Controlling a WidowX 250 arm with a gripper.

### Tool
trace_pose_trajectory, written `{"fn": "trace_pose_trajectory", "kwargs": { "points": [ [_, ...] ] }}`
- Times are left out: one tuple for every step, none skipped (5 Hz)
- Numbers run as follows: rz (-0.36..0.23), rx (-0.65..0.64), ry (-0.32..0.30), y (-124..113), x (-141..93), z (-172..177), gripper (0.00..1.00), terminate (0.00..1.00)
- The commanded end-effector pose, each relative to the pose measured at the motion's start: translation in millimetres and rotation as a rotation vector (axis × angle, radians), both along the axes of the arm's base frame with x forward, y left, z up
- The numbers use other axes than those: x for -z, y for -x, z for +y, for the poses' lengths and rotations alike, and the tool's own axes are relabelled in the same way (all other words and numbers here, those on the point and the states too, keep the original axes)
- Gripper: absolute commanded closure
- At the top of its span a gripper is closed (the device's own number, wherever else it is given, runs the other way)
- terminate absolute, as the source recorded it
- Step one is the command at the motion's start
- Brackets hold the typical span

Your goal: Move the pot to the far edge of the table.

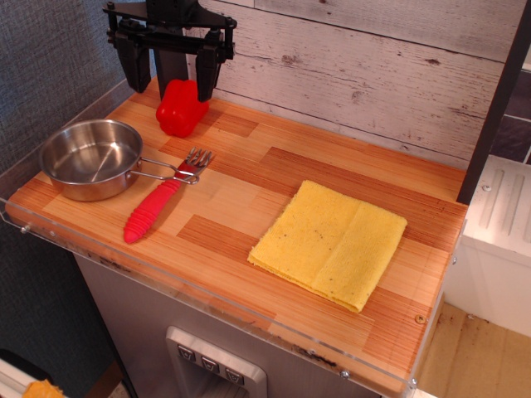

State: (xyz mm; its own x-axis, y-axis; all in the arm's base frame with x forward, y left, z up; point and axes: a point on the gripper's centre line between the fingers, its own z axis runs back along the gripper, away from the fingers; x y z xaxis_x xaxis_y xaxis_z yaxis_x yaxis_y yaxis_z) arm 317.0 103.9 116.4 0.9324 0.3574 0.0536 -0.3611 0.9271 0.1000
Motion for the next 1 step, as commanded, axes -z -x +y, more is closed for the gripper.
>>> {"fn": "trace_pose_trajectory", "kwargs": {
  "points": [
    [-0.026, -0.001, -0.009, 12.5, -13.7, -0.3, 0.00, 1.00]
  ]
}}
